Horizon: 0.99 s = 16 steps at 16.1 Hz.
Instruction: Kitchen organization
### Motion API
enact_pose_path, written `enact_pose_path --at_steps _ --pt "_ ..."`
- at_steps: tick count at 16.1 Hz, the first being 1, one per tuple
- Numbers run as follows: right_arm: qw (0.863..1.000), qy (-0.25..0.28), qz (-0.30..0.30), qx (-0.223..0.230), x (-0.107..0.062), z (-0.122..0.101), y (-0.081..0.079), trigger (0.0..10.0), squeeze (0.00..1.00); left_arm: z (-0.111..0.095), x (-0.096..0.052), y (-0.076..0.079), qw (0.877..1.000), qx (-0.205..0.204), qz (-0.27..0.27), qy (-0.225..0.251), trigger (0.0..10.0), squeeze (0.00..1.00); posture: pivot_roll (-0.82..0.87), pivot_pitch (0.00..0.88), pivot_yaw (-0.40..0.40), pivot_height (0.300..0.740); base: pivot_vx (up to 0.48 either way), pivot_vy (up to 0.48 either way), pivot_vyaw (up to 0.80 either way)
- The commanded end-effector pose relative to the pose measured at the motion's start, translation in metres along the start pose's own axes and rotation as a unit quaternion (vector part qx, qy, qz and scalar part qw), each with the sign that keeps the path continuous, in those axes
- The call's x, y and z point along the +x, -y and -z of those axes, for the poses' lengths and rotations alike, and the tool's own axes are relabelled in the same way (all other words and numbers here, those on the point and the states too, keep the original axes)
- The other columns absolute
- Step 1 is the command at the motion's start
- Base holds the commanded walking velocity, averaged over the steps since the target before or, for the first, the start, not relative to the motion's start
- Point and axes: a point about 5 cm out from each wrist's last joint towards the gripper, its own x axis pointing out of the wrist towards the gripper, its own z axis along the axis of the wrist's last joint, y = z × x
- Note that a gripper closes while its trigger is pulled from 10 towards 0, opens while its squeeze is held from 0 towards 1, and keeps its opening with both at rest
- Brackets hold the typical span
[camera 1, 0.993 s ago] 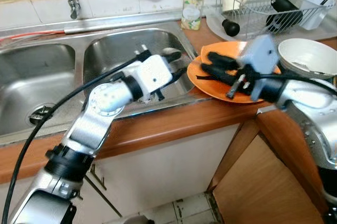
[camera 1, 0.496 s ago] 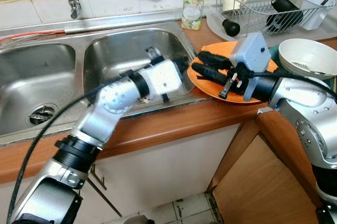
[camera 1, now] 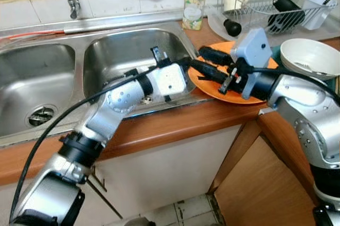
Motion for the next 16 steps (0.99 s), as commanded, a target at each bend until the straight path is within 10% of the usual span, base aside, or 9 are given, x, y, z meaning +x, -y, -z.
enact_pose_path --at_steps 1,8,9,10,14,15,16 --pt "1.000 0.000 0.003 -0.016 -0.002 -0.005 0.000 10.0 0.00 0.011 -0.003 -0.009 0.999 0.010 -0.010 -0.037 0.0 0.00 -0.02 0.000 0.042 0.740 0.000 0.000 0.00" --pt "0.998 -0.045 -0.045 -0.004 -0.004 0.011 -0.026 10.0 0.00 0.065 -0.003 -0.017 0.980 0.014 0.018 -0.199 0.0 0.00 -0.04 0.000 0.055 0.740 0.000 0.000 0.00" --pt "0.997 -0.054 -0.052 -0.001 -0.005 0.013 -0.030 10.0 0.00 0.070 0.000 -0.018 0.975 0.013 0.034 -0.219 2.8 0.00 -0.04 0.000 0.056 0.740 0.000 0.000 0.00" --pt "0.996 -0.065 -0.061 0.002 -0.006 0.017 -0.035 10.0 0.00 0.078 0.002 -0.015 0.964 0.010 0.073 -0.254 10.0 0.00 -0.04 0.000 0.056 0.740 0.000 0.000 0.00" --pt "0.994 -0.084 -0.066 0.001 -0.007 0.022 -0.039 10.0 0.00 0.087 0.002 -0.008 0.947 0.004 0.136 -0.293 10.0 0.00 -0.06 0.000 0.063 0.740 0.000 0.000 0.00" --pt "0.994 -0.088 -0.063 0.002 -0.008 0.023 -0.039 10.0 0.00 0.089 0.001 -0.007 0.943 -0.006 0.144 -0.299 10.0 1.00 -0.06 0.000 0.064 0.740 0.000 0.000 0.00" --pt "0.994 -0.094 -0.057 0.001 -0.010 0.024 -0.038 10.0 0.00 0.092 0.000 -0.003 0.937 -0.015 0.163 -0.309 10.0 1.00 -0.06 0.000 0.066 0.740 0.000 0.000 0.00"
